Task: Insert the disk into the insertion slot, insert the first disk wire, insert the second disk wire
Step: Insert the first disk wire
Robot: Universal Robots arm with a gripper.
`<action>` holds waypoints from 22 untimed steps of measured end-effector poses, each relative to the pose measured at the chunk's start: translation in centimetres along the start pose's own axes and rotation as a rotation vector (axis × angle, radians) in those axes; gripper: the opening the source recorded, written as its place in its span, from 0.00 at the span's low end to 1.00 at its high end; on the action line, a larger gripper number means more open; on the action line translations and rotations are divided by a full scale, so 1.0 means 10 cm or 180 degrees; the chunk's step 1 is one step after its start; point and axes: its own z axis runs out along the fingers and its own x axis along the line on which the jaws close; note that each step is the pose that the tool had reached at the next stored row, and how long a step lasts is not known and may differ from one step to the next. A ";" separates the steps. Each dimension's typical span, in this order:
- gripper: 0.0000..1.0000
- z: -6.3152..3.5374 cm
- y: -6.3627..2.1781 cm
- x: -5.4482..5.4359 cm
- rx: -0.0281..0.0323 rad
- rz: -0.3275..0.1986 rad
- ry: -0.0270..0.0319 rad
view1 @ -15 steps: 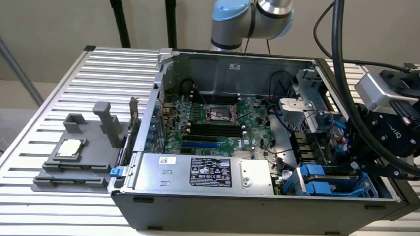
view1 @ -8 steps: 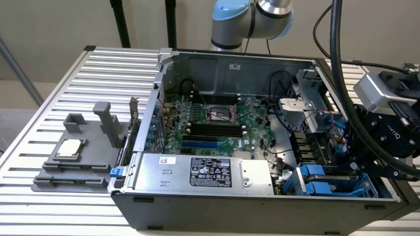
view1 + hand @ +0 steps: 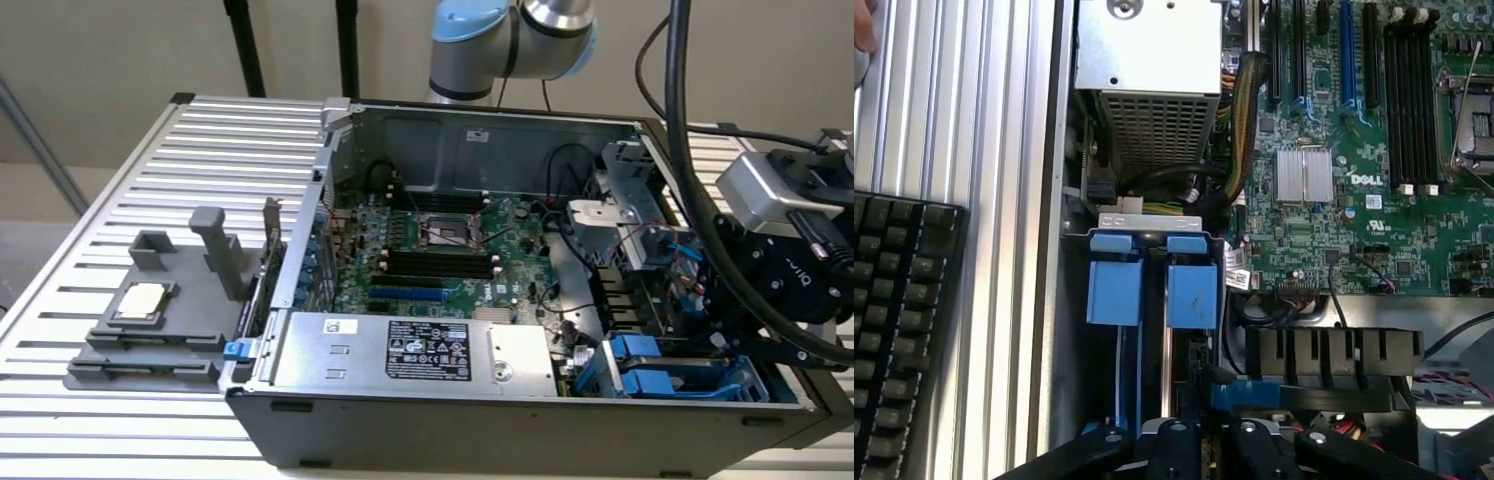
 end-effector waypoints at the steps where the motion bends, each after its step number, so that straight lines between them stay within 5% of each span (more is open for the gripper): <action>1: 0.17 0.002 0.000 0.00 0.0000 0.0000 0.0002; 11: 0.19 -0.001 0.001 0.00 -0.0002 0.0002 0.0010; 12: 0.25 -0.047 0.006 0.00 -0.0008 0.0002 0.0010; 22: 0.25 -0.536 0.063 -0.02 -0.0014 0.0002 0.0011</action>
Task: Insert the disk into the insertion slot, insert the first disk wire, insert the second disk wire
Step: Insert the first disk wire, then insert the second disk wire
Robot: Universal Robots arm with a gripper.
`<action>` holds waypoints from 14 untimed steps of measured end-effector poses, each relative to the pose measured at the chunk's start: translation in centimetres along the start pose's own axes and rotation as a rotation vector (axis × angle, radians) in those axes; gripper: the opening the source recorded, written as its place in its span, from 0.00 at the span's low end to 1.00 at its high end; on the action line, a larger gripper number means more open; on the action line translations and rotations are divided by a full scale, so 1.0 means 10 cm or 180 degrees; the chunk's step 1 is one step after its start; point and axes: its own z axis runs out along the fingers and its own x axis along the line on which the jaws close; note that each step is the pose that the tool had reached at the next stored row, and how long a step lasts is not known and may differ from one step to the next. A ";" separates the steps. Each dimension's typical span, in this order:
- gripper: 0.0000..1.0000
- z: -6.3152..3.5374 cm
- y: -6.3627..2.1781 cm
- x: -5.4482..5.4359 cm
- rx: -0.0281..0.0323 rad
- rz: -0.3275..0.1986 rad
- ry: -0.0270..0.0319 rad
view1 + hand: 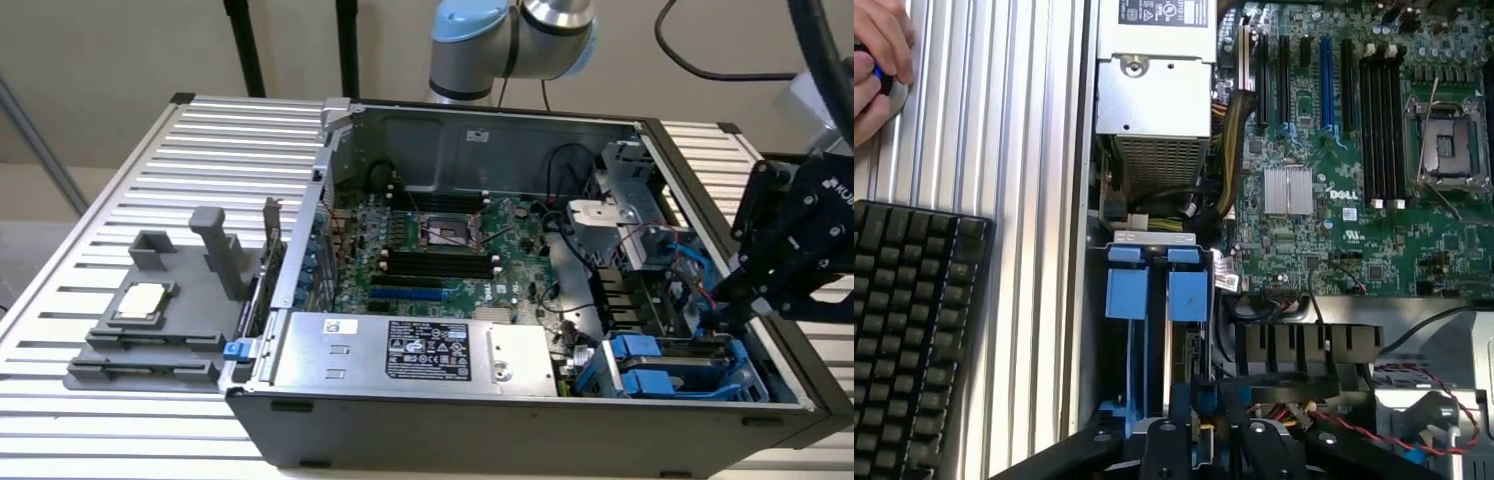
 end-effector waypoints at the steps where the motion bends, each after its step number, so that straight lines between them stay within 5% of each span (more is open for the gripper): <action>1: 0.25 -0.022 0.005 0.00 0.0000 0.0000 0.0001; 4: 0.25 -0.004 0.122 0.00 0.0000 0.0001 0.0010; 14: 0.25 0.062 0.119 0.00 0.0001 0.0002 0.0017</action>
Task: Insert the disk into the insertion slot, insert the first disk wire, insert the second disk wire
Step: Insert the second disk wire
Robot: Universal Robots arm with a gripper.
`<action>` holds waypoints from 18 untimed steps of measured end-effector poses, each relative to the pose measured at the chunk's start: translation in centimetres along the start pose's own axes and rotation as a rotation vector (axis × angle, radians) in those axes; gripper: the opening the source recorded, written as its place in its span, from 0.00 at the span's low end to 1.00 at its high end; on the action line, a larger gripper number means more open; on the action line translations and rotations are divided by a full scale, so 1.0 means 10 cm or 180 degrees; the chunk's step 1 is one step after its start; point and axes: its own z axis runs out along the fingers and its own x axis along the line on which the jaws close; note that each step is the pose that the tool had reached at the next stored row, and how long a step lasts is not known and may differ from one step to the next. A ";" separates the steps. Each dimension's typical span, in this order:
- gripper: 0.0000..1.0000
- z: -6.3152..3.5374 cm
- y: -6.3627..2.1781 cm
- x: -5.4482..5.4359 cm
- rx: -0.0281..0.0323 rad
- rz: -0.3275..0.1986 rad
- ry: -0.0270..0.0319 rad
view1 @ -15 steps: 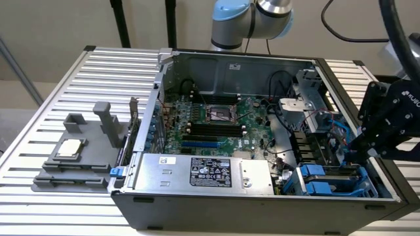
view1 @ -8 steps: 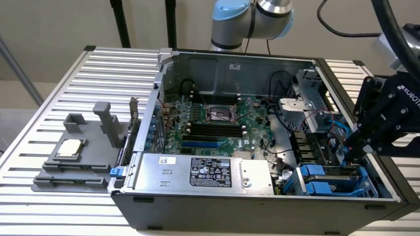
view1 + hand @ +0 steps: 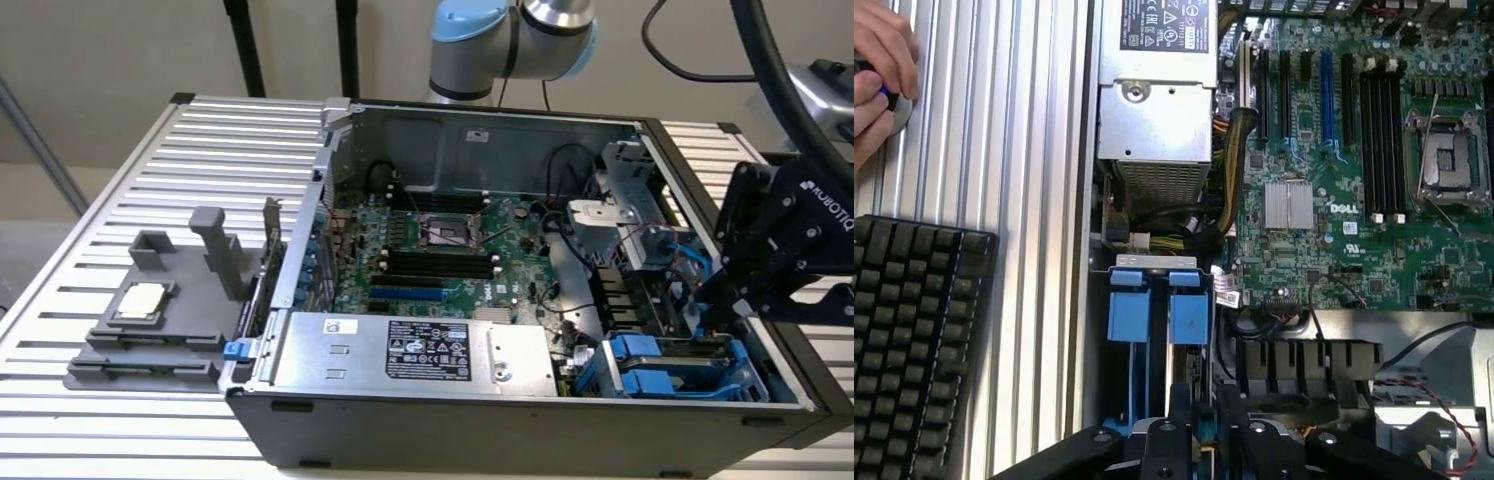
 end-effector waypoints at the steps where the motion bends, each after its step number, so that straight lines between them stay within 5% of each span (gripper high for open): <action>1: 0.25 0.006 0.000 0.00 0.0000 0.0000 0.0000; 18: 0.23 0.146 -0.016 -0.02 0.0001 0.0000 0.0000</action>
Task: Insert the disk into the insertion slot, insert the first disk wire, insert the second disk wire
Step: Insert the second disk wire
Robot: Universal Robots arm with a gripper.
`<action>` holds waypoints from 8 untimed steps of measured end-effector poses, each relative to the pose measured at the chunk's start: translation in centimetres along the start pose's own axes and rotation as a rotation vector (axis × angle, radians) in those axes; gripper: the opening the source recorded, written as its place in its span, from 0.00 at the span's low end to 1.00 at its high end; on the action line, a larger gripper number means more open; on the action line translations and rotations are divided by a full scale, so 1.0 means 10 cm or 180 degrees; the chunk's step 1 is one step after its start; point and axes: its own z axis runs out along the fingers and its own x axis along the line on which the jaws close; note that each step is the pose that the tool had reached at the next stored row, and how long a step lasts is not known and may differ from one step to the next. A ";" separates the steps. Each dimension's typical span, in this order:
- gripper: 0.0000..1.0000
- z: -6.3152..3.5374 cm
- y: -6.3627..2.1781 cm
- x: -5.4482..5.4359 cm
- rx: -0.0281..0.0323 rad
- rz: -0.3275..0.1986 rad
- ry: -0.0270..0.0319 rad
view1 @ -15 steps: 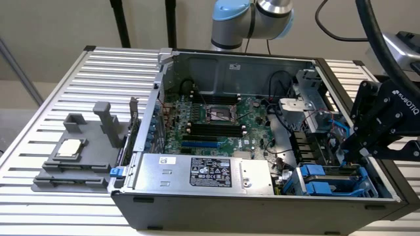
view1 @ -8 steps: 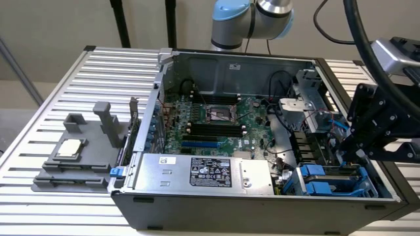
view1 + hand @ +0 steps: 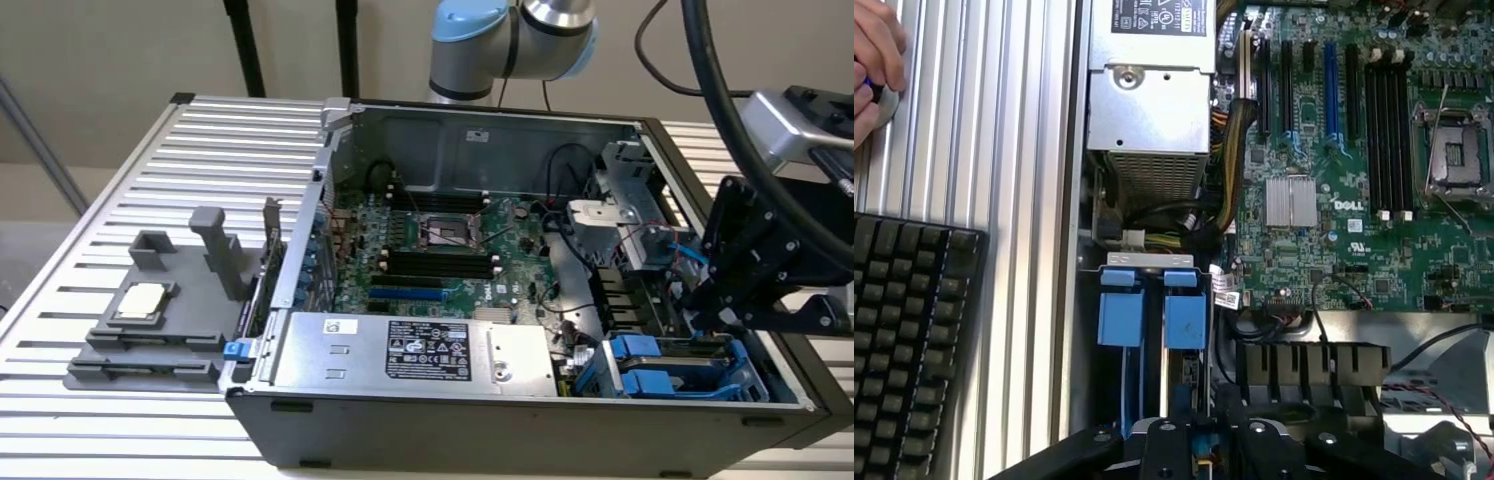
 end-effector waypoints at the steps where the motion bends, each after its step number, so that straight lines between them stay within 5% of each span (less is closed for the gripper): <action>1: 0.23 0.006 -0.001 0.00 0.0000 0.0000 0.0000; 8: 0.16 0.039 0.044 0.00 0.0015 -0.0001 -0.0001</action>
